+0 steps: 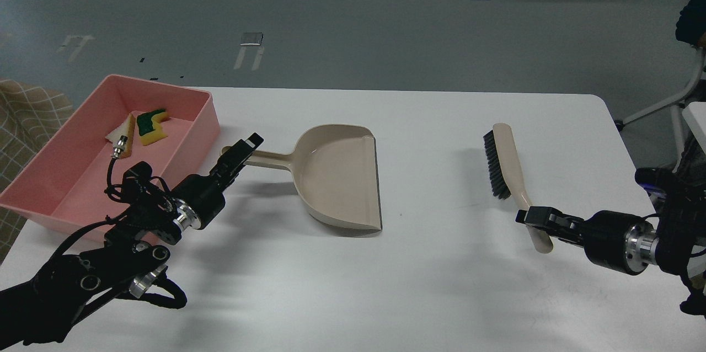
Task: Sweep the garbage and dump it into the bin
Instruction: 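Release the dustpan and brush, setting the brush down on the table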
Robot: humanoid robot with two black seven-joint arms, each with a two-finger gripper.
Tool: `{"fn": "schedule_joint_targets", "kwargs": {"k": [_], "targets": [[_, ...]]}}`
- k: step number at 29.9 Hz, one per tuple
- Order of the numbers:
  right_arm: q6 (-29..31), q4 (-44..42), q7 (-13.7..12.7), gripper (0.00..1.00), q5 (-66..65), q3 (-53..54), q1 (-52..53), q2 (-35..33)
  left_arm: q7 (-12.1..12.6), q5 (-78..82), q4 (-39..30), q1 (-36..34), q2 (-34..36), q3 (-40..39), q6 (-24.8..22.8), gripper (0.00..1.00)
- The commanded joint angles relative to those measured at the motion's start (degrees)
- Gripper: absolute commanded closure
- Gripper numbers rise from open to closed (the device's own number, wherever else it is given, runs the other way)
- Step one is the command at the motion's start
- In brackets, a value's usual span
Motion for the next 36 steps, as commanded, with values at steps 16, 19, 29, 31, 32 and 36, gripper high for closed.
{"fn": "schedule_joint_targets", "kwargs": {"k": [16, 19, 29, 31, 32, 36], "targets": [[0.0, -0.44, -0.63, 0.91, 0.01, 0.04, -1.43, -0.17, -0.11, -0.01, -0.05, 0.69, -0.1, 0.07, 0.01, 0.02], [0.0, -0.61, -0.63, 0.83, -0.08, 0.04, -1.43, 0.01, -0.11, -0.01, 0.04, 0.69, -0.1, 0.16, 0.01, 0.02], [0.0, -1.05, -0.81, 0.34, 0.01, 0.04, -1.52, 0.01, -0.81, 0.08, -0.05, 1.39, -0.8, 1.83, 0.01, 0.02], [0.0, -1.05, -0.9, 0.2, 0.01, 0.13, -1.78, -0.08, -0.81, 0.08, 0.04, 1.39, -0.8, 2.09, 0.01, 0.02], [0.0, -1.05, -0.9, 0.18, 0.01, 0.13, -1.78, -0.17, -0.81, 0.08, 0.04, 1.39, -0.8, 2.09, 0.01, 0.02], [0.0, -0.96, -0.9, 0.15, 0.1, 0.3, -1.78, -0.69, -0.9, 0.43, -0.14, 1.65, -0.63, 2.18, 0.01, 0.02]]}}
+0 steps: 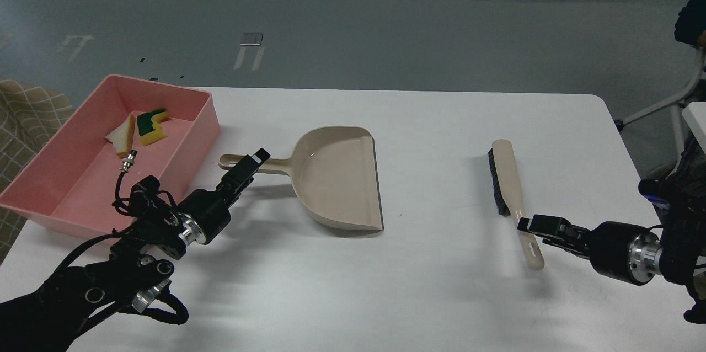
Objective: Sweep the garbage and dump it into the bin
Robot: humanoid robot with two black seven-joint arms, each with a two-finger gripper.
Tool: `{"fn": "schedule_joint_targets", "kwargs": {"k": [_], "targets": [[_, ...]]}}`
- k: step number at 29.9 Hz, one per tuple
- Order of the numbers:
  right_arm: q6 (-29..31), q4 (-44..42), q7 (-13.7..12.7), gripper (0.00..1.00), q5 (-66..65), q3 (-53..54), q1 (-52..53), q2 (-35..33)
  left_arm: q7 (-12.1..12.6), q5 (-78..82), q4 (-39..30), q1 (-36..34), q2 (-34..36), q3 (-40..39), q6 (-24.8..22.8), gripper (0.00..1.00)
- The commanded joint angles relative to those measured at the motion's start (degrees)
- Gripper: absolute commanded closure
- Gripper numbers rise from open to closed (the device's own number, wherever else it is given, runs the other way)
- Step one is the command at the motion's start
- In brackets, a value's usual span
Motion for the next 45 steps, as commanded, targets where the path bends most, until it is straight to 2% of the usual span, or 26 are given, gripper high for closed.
{"fn": "schedule_joint_targets", "kwargs": {"k": [1, 5, 10, 12, 21, 26, 30, 31, 36, 39, 41, 43, 45], "targets": [[0.0, 0.18, -0.01, 0.15, 0.06, 0.3, -0.01, -0.43, -0.04, 0.13, -0.24, 0.31, 0.16, 0.1, 0.0, 0.02], [0.0, 0.35, 0.08, 0.12, 0.49, 0.74, -0.01, -1.65, -0.22, 0.39, -0.85, 1.63, 0.51, 0.02, -0.09, 0.02], [0.0, 0.44, 0.17, 0.12, 4.44, 1.53, -0.01, -5.61, -1.71, 0.48, -1.91, 3.48, 2.09, 0.02, -0.35, 0.02], [0.0, 0.53, 0.17, 0.12, 6.81, 1.53, -0.01, -8.33, -1.8, 0.39, -4.27, 3.83, 4.89, -0.07, -1.05, 0.02], [0.0, 0.35, 0.34, 0.12, 8.4, 2.15, -0.01, -11.94, -1.8, 0.39, -12.72, 3.92, 13.79, -0.33, -2.9, 0.02], [0.0, -0.17, 0.25, 0.11, 13.49, 7.49, 0.51, -14.05, -2.68, 0.04, -21.58, 3.92, 24.31, -0.95, -7.03, 0.02], [0.0, -0.88, 0.08, 0.1, 15.43, 12.6, 1.13, -14.05, -3.17, -0.31, -24.14, 3.39, 27.84, -3.75, -8.52, 0.02], [0.0, -1.23, 0.08, 0.1, 15.7, 14.26, 1.91, -13.97, -3.17, -0.49, -24.15, 3.04, 28.46, -6.02, -10.1, 0.02], [0.0, -4.3, 0.08, 0.1, 15.79, 15.95, 9.02, -13.96, -2.24, -3.56, -21.34, 2.6, 28.11, -21.93, -19.59, 0.02], [0.0, -10.86, -0.18, 0.1, 15.7, 15.86, 16.66, -12.92, -0.32, -4.09, -14.42, 0.42, 26.71, -29.85, -24.69, 0.02], [0.0, -14.39, -0.27, 0.1, 15.7, 15.51, 19.92, -10.9, 0.04, -4.0, -11.24, -2.04, 24.08, -30.39, -25.66, 0.02], [0.0, -20.88, -1.06, 0.1, 15.26, 15.33, 27.11, -3.72, 0.31, -4.0, -4.23, -8.35, 17.77, -30.13, -26.54, 0.02], [0.0, -25.63, -1.5, 0.1, 15.26, 15.33, 31.42, 0.77, 0.66, -4.09, 1.83, -11.7, 13.2, -30.22, -27.16, 0.02]]}}
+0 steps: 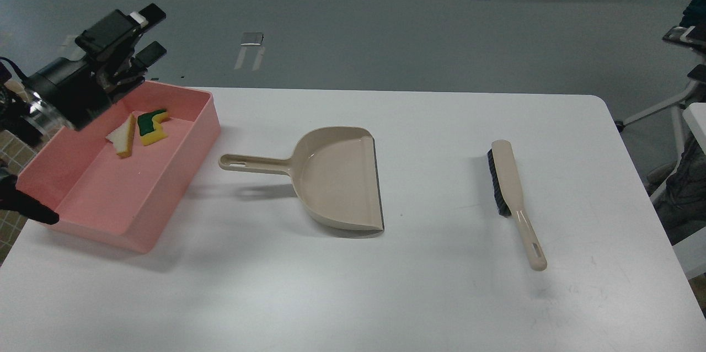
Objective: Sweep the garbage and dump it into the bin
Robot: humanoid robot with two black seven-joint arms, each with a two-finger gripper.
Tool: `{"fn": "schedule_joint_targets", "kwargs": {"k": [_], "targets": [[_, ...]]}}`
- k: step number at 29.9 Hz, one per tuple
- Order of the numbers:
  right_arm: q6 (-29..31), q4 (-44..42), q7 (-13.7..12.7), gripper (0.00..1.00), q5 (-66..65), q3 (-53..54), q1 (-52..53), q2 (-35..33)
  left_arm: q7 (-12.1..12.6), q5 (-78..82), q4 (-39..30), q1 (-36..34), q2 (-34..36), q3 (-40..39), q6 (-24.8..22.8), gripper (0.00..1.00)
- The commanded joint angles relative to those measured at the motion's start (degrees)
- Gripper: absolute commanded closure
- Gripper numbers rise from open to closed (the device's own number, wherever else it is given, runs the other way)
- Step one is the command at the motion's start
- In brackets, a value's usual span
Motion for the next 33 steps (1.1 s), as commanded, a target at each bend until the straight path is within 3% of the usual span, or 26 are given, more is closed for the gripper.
{"fn": "schedule_joint_targets", "kwargs": {"k": [1, 6, 10, 12, 14, 15, 16, 18, 21, 25, 33], "targets": [[0.0, -8.63, -0.71, 0.1, -0.16, -0.1, 7.98, 8.17, 0.49, -0.07, 10.45, -6.21, -8.24, -0.28, -1.2, 0.02], [0.0, -18.47, -0.27, 0.08, 0.01, 0.07, 14.57, 21.42, 0.23, -0.07, 25.02, -13.94, -21.07, -0.28, -2.69, 0.02], [-9.17, -22.44, 1.57, 0.08, -0.16, 0.07, 16.51, 29.53, -0.38, -0.16, 31.11, -16.85, -27.32, -0.29, -3.84, 0.02], [-14.09, -24.46, 6.9, 0.08, -0.42, -0.19, 16.6, 34.88, -1.87, -0.33, 34.71, -17.82, -31.36, -0.37, -5.24, 0.02], [-15.51, -25.87, 10.61, 0.08, -0.42, -0.37, 16.6, 37.27, -2.75, -0.69, 35.69, -18.08, -32.86, -0.29, -5.51, 0.02], [-16.82, -28.14, 14.54, 0.08, -0.42, -0.37, 16.6, 39.71, -3.34, -1.47, 36.3, -18.0, -33.92, -0.46, -6.03, 0.02], [-17.44, -29.55, 16.58, 0.08, -0.51, -0.37, 16.51, 41.13, -3.34, -2.09, 36.48, -18.08, -34.45, -0.55, -6.47, 0.02], [-21.12, -35.52, 25.26, 0.08, -0.43, -0.19, 16.6, 45.96, -3.34, -6.73, 38.23, -18.0, -36.29, -0.64, -8.75, 0.02], [-22.37, -40.97, 31.87, 0.08, 0.28, -0.02, 16.6, 49.57, -3.34, -12.79, 42.44, -18.0, -38.05, -0.2, -11.73, 0.02], [-22.11, -42.67, 33.48, 0.08, 1.07, 0.6, 15.9, 53.01, -3.34, -15.89, 48.6, -18.26, -40.69, -0.2, -16.49, 0.02], [-17.98, -42.84, 33.66, 0.05, 11.44, 0.6, 15.63, 53.01, -3.2, -15.89, 50.19, -18.35, -42.36, -0.11, -19.45, 0.02]]}}
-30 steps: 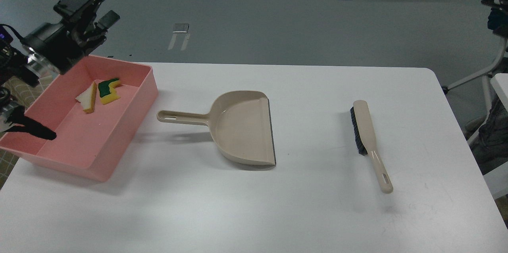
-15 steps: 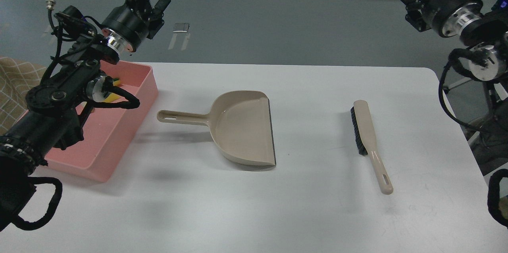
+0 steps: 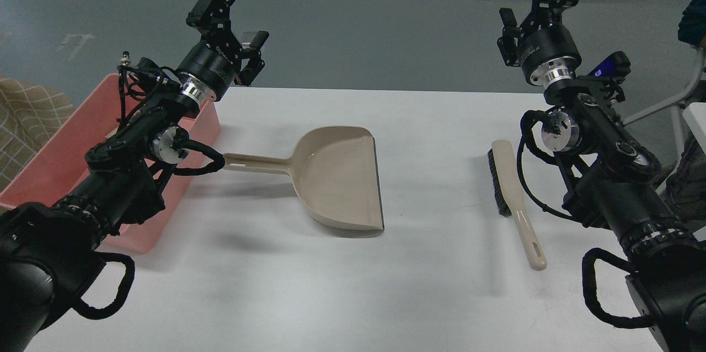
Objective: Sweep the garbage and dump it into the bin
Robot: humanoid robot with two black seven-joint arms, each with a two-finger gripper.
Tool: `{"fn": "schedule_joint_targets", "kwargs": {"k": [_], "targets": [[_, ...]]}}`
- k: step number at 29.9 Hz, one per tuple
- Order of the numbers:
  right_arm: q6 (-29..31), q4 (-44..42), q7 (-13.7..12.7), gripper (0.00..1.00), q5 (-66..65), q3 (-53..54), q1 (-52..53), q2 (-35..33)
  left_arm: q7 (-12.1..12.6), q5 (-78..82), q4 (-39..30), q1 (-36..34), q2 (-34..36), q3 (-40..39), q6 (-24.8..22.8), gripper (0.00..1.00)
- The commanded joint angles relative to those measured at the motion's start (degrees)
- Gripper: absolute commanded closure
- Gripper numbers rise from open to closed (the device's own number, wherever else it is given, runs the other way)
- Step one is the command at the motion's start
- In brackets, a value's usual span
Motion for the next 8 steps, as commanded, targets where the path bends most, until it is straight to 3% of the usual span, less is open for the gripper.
{"fn": "schedule_joint_targets", "kwargs": {"k": [1, 8], "targets": [[2.29, -0.01, 0.1, 0.03, 1.2, -0.45, -0.04, 0.03, 0.14, 0.0, 0.05, 0.14, -0.3, 0.02, -0.38, 0.02], [2.29, 2.97, 0.01, 0.0, 1.38, 0.07, -1.79, 0.03, 0.05, -0.09, -0.04, 0.05, -0.13, -0.24, -0.16, 0.02]]}}
